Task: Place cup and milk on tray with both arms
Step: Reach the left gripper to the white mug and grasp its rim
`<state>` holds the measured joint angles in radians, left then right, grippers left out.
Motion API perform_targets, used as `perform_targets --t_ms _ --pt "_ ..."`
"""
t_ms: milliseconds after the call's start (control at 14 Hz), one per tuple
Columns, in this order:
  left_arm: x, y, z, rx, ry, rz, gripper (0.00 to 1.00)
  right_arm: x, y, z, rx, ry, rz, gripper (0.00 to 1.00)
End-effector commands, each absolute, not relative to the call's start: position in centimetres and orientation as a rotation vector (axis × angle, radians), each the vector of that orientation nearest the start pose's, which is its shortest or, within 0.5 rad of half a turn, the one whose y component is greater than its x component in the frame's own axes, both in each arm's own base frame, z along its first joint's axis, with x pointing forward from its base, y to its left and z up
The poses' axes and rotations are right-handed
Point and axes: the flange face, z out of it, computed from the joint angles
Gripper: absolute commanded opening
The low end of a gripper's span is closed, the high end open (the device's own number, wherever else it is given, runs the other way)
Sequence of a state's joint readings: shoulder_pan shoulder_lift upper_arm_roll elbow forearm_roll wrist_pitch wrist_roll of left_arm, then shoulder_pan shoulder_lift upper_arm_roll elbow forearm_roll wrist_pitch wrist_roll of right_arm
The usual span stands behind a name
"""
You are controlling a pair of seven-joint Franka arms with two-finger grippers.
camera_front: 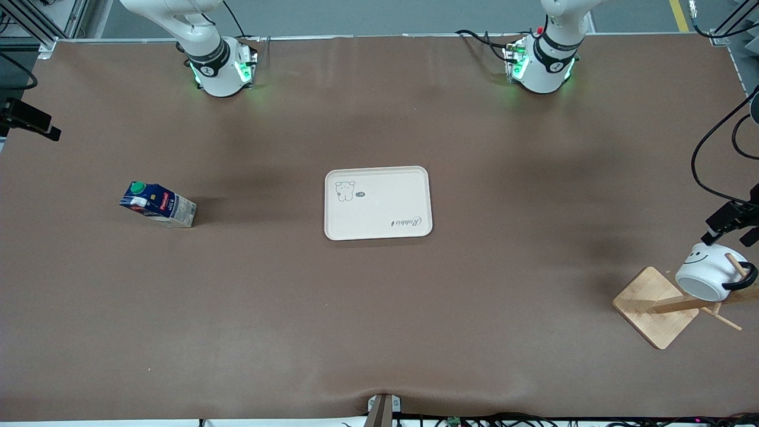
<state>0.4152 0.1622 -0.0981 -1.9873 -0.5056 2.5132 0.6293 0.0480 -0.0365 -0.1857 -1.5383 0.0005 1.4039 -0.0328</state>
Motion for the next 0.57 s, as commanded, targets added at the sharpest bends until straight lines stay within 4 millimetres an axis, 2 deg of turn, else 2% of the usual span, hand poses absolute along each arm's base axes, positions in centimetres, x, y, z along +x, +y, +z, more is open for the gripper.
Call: perform_targets --t_ms 0,143,214,357,429,500 --pt "60.1 18.7 41.5 -3.224 -0.062 -0.862 0.89 52.4 -7.8 64.9 -3.123 0.161 0.141 1.00" --pt "60.2 18.6 41.4 -3.222 -0.049 -0.860 0.64 52.6 -7.8 64.7 -3.124 0.161 0.141 1.00" --pt "60.3 17.9 41.6 -3.221 -0.015 -0.861 0.43 53.0 -7.8 64.0 -3.127 0.162 0.161 1.00" --pt "60.5 17.0 42.2 -3.218 0.027 -0.876 0.05 53.1 -7.8 63.9 -3.126 0.159 0.161 1.00" --pt "60.8 15.9 42.6 -3.221 0.057 -0.887 0.00 53.1 -7.8 63.8 -3.126 0.161 0.163 1.00" --pt "61.1 15.4 43.0 -3.223 0.072 -0.895 0.00 53.2 -7.9 63.7 -3.126 0.164 0.168 1.00"
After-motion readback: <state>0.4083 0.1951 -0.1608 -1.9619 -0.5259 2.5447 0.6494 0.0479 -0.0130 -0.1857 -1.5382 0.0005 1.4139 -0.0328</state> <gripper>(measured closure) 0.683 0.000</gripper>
